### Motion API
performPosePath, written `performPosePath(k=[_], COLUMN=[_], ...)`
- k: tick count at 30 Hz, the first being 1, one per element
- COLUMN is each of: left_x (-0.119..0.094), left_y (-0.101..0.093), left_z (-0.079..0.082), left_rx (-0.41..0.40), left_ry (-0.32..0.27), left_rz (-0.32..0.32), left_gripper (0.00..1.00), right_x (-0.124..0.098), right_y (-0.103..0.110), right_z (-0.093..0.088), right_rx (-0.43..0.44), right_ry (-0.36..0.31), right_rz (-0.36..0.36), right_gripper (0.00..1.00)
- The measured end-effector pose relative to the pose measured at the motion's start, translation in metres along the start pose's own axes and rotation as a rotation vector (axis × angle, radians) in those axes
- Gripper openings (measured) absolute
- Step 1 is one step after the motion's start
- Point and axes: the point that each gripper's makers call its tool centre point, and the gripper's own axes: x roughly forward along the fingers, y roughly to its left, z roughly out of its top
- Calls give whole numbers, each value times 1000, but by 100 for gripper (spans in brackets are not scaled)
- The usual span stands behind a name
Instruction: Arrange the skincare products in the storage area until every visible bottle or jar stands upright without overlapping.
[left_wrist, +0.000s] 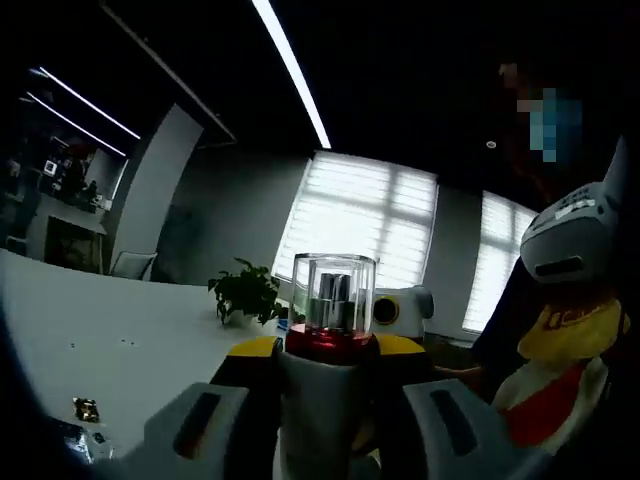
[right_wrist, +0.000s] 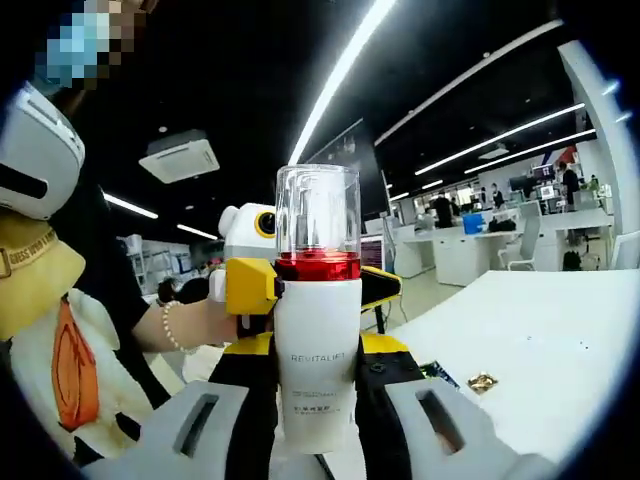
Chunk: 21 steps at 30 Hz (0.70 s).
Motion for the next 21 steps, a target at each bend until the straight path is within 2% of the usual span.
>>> performPosePath(k=[2,5,6,7,10,15,17,20,21], left_x=[0,1,1,2,7,8,12,15,16], left_y=[8,20,23,26,27,34,31,32,32], left_z=[2,0,-1,-2,-4,-5,-7,-6,-7], left_rx=[18,116,127,129,106,151,185,180,172], left_ry=[-10,24,31,32,19,1,6,9,11], left_rz=[54,180,209,248,287,427,437,432,436], left_gripper=[31,30,30,29,28,25,24,24,24], right_x=[2,-1,-2,-4,-8,-18,-19,-23,-25], right_y=[-10,-27,-32,-35,-42,-55,-54,-56,-58], right_z=[-1,-4,-6,-7,-5,-4,-5,-4,-3], right_rx=[-8,-58,-79,-90,-148,-243,-256,-246,-268], right_ry=[5,27,36,39,33,50,52,36,40], right_rz=[-57,-164,-202,-225,-298,-435,-447,-471,-496], right_gripper=[28,28,28,28,28,28,28,28,28])
